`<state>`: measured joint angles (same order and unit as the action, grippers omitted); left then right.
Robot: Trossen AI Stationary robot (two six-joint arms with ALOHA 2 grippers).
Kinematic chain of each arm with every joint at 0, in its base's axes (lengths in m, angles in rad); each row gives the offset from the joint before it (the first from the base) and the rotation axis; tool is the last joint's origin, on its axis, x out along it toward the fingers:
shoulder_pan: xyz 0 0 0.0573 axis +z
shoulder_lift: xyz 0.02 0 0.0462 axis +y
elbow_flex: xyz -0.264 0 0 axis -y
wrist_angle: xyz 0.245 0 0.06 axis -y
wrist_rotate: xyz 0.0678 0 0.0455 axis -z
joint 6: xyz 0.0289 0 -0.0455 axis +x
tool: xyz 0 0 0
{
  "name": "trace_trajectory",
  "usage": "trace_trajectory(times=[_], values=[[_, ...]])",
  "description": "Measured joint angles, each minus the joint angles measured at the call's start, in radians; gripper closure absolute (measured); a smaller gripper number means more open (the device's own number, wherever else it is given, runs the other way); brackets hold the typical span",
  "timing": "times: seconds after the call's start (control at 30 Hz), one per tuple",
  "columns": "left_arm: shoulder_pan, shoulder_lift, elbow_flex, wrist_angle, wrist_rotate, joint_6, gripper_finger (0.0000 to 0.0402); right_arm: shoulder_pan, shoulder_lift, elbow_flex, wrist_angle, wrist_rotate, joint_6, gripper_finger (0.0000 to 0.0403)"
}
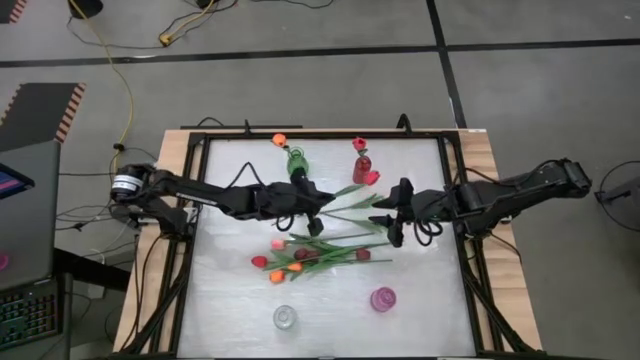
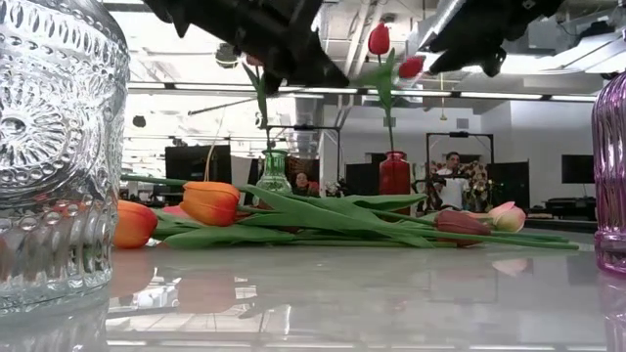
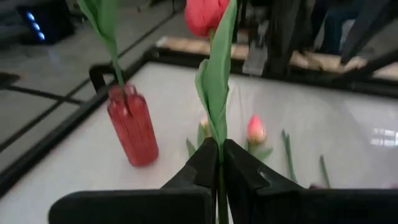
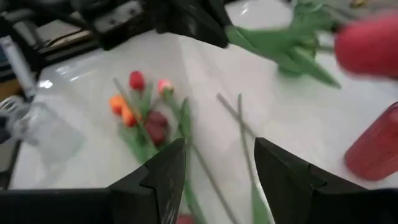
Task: Sort flowers into vase by color
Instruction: Put the red flower into the red vase
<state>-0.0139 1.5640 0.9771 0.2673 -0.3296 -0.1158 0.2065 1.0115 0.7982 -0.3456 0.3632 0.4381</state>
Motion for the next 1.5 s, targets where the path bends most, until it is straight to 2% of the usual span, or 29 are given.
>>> trace_trajectory(times=[0.13,0.3,0.6,0.9,1.07,1.33,1.5], values=[[0.000,-0.015,0.000,0.093,0.008,0.017,0.0397,0.000,0.021,0.000,0.067,0.065,-0.003,0.0184],[0.000,-0.010,0.000,0.185,0.052,0.042,0.0397,-0.014,0.058,0.000,0.240,0.068,-0.081,0.0184],[-0.016,-0.009,0.000,0.235,0.086,0.069,0.0397,-0.053,0.130,0.000,0.548,0.068,-0.199,0.0184],[-0.019,-0.009,0.000,0.240,0.089,0.078,0.0397,-0.073,0.166,0.000,0.626,0.069,-0.211,0.0189],[-0.019,-0.009,0.000,0.238,0.089,0.078,0.0397,-0.072,0.174,0.000,0.625,0.077,-0.211,0.0224],[-0.019,-0.008,0.000,0.238,0.089,0.080,0.0396,-0.072,0.174,0.000,0.625,0.078,-0.211,0.0323],[-0.019,-0.008,0.000,0.237,0.085,0.135,0.0361,-0.072,0.174,0.000,0.623,0.077,-0.211,0.0367]])
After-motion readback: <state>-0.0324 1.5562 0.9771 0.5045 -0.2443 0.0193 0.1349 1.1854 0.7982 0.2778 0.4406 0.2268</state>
